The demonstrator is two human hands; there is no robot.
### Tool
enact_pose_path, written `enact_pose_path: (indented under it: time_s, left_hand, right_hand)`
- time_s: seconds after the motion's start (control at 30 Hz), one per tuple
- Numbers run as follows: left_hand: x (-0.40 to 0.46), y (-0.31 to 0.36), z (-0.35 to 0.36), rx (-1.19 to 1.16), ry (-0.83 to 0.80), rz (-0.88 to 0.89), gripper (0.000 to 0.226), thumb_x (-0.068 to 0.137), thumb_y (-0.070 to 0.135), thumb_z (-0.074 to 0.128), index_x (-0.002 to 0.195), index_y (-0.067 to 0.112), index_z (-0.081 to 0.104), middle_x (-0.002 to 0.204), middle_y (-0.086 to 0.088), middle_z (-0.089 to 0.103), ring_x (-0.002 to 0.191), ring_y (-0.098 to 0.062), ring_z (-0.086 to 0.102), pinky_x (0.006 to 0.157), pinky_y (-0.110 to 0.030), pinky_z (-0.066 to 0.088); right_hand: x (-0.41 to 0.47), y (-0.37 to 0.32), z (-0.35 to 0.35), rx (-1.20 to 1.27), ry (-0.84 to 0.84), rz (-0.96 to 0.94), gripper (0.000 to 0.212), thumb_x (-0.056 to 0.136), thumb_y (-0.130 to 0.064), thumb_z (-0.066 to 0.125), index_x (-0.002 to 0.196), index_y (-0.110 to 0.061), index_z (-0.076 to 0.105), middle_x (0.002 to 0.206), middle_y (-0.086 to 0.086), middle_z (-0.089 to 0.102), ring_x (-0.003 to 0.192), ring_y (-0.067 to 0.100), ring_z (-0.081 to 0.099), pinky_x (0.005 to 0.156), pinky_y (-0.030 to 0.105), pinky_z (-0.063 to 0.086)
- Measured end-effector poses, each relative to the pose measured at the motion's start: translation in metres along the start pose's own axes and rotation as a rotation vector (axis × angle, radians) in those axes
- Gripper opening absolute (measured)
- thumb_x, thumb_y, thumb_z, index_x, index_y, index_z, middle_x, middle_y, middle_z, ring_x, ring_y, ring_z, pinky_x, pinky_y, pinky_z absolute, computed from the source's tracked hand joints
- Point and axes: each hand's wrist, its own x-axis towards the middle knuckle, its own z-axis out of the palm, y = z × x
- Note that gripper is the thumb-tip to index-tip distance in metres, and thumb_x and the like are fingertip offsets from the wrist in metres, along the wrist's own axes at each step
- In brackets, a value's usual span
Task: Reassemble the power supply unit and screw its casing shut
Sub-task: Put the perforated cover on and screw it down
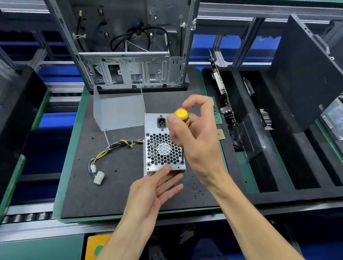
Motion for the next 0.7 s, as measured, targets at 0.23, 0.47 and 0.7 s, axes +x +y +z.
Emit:
enact_pose_path:
  time_s: [0.23,0.47,0.7]
  left_hand:
    - [0.000,0.001,0.001,-0.008,0.017,-0.017,0.042,0.082,0.016,0.082,0.115,-0.007,0.069,0.111,-0.024,0.074,0.105,-0.036,0.073,0.076,-0.039,0.063]
    - [-0.002,0.002,0.002,-0.001,0.009,-0.018,0.038,0.085,0.015,0.079,0.116,-0.006,0.069,0.112,-0.023,0.074,0.105,-0.034,0.073,0.075,-0.037,0.063]
    - [-0.004,0.003,0.004,-0.009,0.018,-0.019,0.038,0.086,0.013,0.078,0.117,-0.006,0.068,0.111,-0.024,0.074,0.105,-0.035,0.073,0.075,-0.037,0.063]
  right_hand:
    - [0.000,-0.001,-0.007,0.008,-0.021,0.025,0.023,0.105,-0.026,0.041,0.100,-0.012,0.058,0.080,0.000,0.063,0.066,0.016,0.054,0.061,0.024,0.045]
    - [-0.001,-0.001,-0.010,0.000,-0.015,0.051,0.037,0.108,-0.034,0.034,0.120,-0.013,0.063,0.075,-0.001,0.051,0.068,0.013,0.044,0.064,0.022,0.039]
    - [-0.004,-0.003,-0.011,0.041,0.000,0.011,0.007,0.102,-0.013,0.053,0.104,-0.009,0.047,0.080,0.000,0.068,0.068,0.015,0.059,0.066,0.023,0.049]
